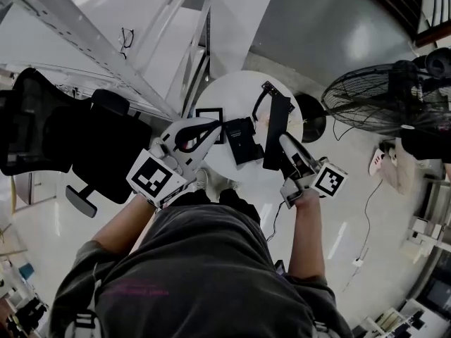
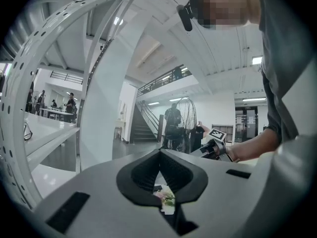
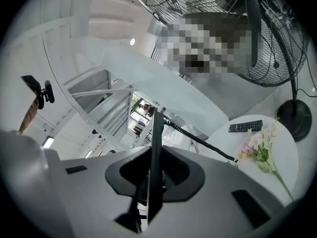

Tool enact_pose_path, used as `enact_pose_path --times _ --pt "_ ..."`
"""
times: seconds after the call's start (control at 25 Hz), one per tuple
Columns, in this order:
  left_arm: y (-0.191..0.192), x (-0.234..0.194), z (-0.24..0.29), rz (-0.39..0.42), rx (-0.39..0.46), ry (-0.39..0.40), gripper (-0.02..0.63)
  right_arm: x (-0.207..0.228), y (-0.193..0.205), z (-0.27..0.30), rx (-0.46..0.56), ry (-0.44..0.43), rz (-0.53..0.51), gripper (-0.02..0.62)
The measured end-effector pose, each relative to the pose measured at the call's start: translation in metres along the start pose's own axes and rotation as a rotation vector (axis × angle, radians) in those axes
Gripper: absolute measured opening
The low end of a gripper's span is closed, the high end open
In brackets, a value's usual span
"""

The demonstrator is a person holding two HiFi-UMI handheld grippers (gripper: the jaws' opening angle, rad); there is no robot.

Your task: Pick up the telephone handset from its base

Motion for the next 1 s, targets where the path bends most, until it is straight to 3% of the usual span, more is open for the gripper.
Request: enact_pose_path --times 0.32,0.52,1.0 --pt "-0.007 0.012 -0.007 0.011 0.036 0.023 0.014 -0.015 0.004 -0.014 0.036 0.001 -0.005 0.077" --pt "-0.002 0.017 -0.011 -0.02 0.001 0.023 0.014 -0.019 0.006 -0.016 0.046 -0.007 -0.002 0.076" --pt "-0.002 0.018 -0.012 0.001 0.02 0.023 0.014 -0.021 0.011 -0.016 0.046 -0.004 -0.004 0.076"
Point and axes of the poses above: the fingertips, and each gripper's own axes: z forward along the fingers, x to its right, y out of its underside, the point moved 2 cm from there along -z, backward along the fingers, and after that the axes turned 2 degrees about x, right-handed, at the moved point
